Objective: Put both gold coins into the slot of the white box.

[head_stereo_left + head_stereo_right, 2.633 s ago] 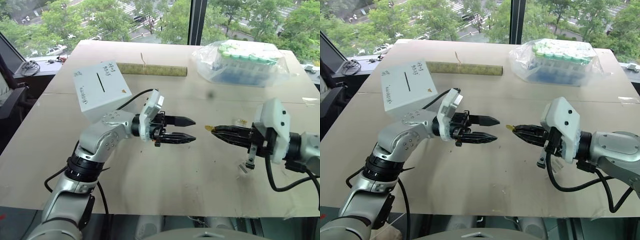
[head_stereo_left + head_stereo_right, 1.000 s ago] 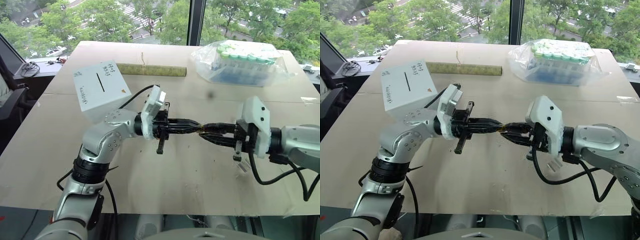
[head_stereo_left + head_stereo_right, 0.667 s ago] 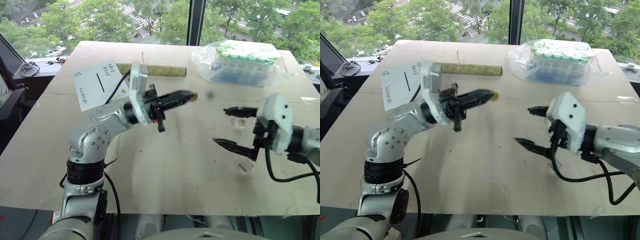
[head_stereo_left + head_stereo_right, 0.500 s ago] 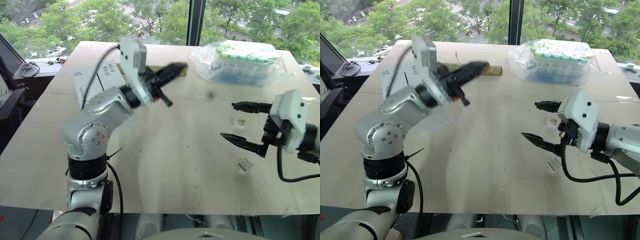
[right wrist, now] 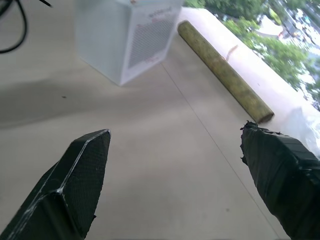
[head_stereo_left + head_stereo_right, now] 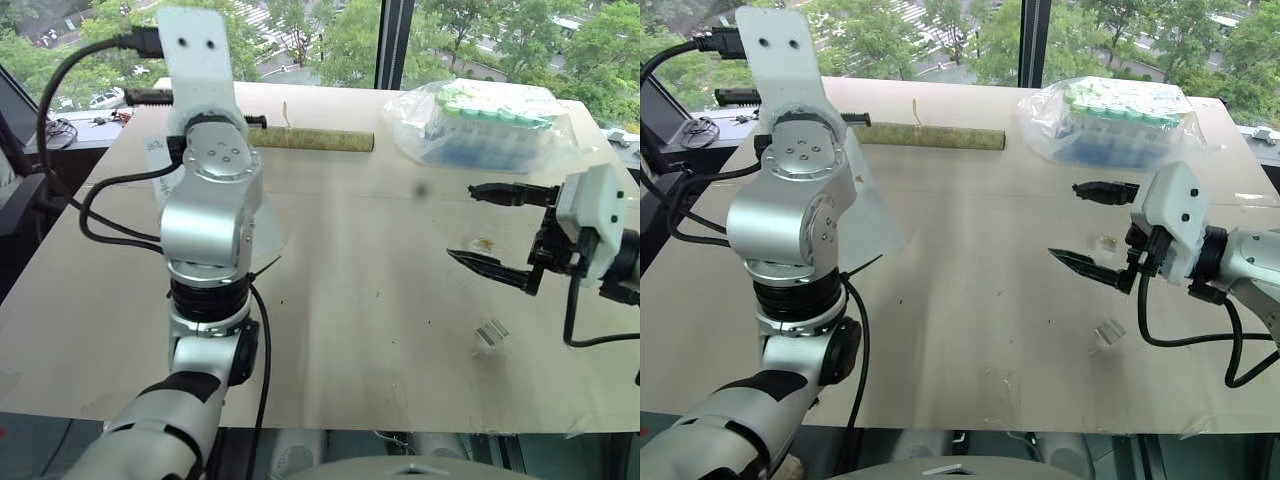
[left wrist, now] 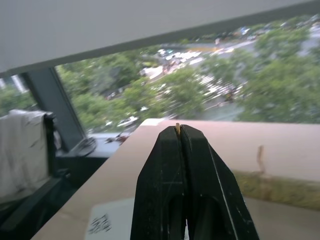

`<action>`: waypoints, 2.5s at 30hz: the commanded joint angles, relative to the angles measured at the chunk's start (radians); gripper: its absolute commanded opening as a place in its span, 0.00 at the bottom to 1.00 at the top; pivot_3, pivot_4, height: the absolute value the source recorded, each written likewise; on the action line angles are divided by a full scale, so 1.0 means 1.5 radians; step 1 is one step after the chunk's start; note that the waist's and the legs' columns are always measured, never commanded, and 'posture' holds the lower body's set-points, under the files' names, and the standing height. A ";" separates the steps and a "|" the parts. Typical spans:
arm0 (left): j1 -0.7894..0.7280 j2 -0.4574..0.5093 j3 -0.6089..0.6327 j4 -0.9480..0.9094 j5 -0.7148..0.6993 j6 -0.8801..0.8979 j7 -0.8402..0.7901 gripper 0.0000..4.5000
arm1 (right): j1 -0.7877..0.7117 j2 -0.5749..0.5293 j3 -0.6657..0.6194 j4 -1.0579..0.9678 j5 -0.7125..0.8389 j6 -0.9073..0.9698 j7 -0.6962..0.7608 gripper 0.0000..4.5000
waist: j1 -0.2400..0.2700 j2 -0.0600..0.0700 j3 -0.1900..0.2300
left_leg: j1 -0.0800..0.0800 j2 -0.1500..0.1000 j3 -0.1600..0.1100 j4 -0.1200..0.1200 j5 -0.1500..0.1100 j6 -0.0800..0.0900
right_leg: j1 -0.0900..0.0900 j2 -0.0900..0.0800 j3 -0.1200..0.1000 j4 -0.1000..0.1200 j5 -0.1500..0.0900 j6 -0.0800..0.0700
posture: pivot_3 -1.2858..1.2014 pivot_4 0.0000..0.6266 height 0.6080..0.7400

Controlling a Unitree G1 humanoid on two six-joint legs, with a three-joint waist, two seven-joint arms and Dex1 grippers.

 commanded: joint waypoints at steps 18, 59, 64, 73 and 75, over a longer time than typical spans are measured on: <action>0.049 -0.069 0.050 -0.048 0.095 0.120 -0.053 0.00 | -0.075 -0.013 -0.141 0.111 0.085 -0.039 0.053 0.99 | 0.000 0.000 0.000 | 0.000 0.000 0.000 0.000 0.000 0.000 | 0.000 -0.001 0.000 0.002 0.000 0.000 | 0.52 0.24 1.00; 0.197 -0.017 0.136 -0.182 -0.292 -0.102 -0.651 0.71 | -0.038 -0.026 0.035 0.198 -0.118 0.039 -0.023 1.00 | -0.002 0.000 0.000 | 0.001 0.001 0.001 0.001 0.000 0.000 | 0.000 -0.002 0.001 0.003 -0.002 -0.003 | 0.52 0.24 1.00; 0.278 0.074 0.151 -0.163 -0.444 -0.154 -0.832 0.72 | -0.091 0.010 0.140 0.300 -0.207 0.049 -0.048 0.94 | -0.009 0.001 0.000 | 0.002 0.000 0.002 0.002 0.000 0.000 | -0.001 -0.001 0.002 0.004 -0.002 -0.003 | 0.52 0.24 1.00; 0.321 0.170 0.096 -0.131 -0.480 -0.253 -0.891 0.72 | -0.139 0.039 0.245 0.415 -0.357 -0.034 -0.026 0.47 | -0.001 0.001 0.000 | 0.001 0.000 0.002 0.004 0.000 0.000 | -0.001 0.000 0.002 0.005 -0.002 -0.003 | 0.52 0.24 1.00; 0.326 0.183 0.083 -0.131 -0.476 -0.270 -0.892 0.72 | -0.145 0.040 0.262 0.437 -0.383 -0.050 -0.021 0.47 | -0.002 0.001 0.000 | 0.001 0.000 0.002 0.004 0.000 0.000 | -0.001 0.000 0.002 0.005 -0.002 -0.003 | 0.52 0.24 1.00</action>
